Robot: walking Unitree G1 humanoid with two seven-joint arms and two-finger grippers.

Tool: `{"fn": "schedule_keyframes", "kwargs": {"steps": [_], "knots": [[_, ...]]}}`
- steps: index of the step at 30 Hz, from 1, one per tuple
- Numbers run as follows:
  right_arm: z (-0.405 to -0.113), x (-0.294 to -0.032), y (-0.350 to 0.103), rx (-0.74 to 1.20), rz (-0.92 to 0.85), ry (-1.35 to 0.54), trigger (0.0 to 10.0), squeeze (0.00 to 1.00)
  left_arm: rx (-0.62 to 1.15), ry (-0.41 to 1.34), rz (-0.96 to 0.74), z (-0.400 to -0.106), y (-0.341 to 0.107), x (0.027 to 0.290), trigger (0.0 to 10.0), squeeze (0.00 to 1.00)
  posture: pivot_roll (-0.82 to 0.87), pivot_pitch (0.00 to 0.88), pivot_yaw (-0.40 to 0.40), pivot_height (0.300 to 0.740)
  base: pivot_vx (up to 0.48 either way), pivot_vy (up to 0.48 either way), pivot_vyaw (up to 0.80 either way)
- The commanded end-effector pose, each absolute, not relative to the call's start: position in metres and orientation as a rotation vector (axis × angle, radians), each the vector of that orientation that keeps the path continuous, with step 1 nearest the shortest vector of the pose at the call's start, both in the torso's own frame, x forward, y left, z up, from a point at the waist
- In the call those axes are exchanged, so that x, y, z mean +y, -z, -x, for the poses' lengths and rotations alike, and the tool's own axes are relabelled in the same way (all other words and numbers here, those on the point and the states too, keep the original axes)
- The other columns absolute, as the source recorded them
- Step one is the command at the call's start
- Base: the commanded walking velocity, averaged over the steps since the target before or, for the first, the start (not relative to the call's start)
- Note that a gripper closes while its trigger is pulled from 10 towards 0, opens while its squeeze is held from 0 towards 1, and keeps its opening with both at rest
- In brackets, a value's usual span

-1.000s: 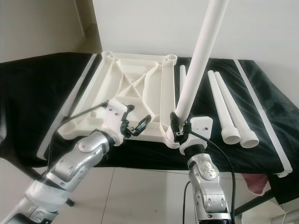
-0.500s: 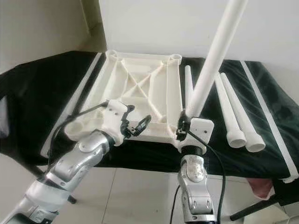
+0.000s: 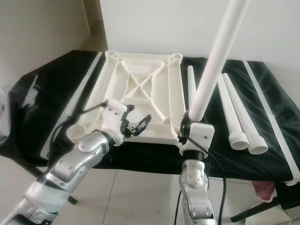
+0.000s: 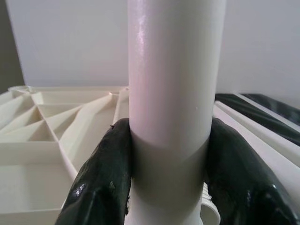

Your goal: Building children table

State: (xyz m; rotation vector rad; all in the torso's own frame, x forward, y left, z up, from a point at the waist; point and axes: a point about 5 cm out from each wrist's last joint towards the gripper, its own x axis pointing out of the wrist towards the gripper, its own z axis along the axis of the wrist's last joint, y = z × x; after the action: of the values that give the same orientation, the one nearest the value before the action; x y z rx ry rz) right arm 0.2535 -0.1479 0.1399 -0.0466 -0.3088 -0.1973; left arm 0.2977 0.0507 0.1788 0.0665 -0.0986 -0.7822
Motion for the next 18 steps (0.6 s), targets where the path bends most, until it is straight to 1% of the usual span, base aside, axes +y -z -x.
{"fn": "schedule_keyframes", "kwargs": {"steps": [1,12,14,16,18], "knots": [[-0.246,-0.154,-0.108,-0.173,0.062,0.189,10.0,0.00,-0.091,0.960,-0.084,-0.290,-0.178,0.046,10.0,0.00,0.02,0.058,0.003,0.740,0.000,0.000,0.00],[-0.244,-0.156,-0.098,-0.169,0.053,0.164,10.0,0.00,-0.090,0.967,-0.082,-0.290,-0.178,0.045,10.0,0.00,0.02,0.052,0.010,0.740,0.000,0.000,0.00],[-0.246,-0.155,-0.093,-0.138,-0.023,0.131,10.0,0.00,-0.090,0.972,-0.084,-0.290,-0.178,0.045,10.0,0.00,0.02,0.048,0.013,0.740,0.000,0.000,0.00],[-0.246,-0.159,-0.090,-0.120,-0.150,0.134,10.0,0.00,-0.091,0.974,-0.084,-0.289,-0.179,0.045,10.0,0.00,0.02,0.048,0.013,0.740,0.000,0.000,0.00],[-0.245,-0.165,-0.086,-0.123,-0.141,0.150,10.0,0.00,-0.092,0.977,-0.083,-0.289,-0.179,0.045,10.0,0.00,0.02,0.043,0.014,0.740,0.000,0.000,0.00]]}}
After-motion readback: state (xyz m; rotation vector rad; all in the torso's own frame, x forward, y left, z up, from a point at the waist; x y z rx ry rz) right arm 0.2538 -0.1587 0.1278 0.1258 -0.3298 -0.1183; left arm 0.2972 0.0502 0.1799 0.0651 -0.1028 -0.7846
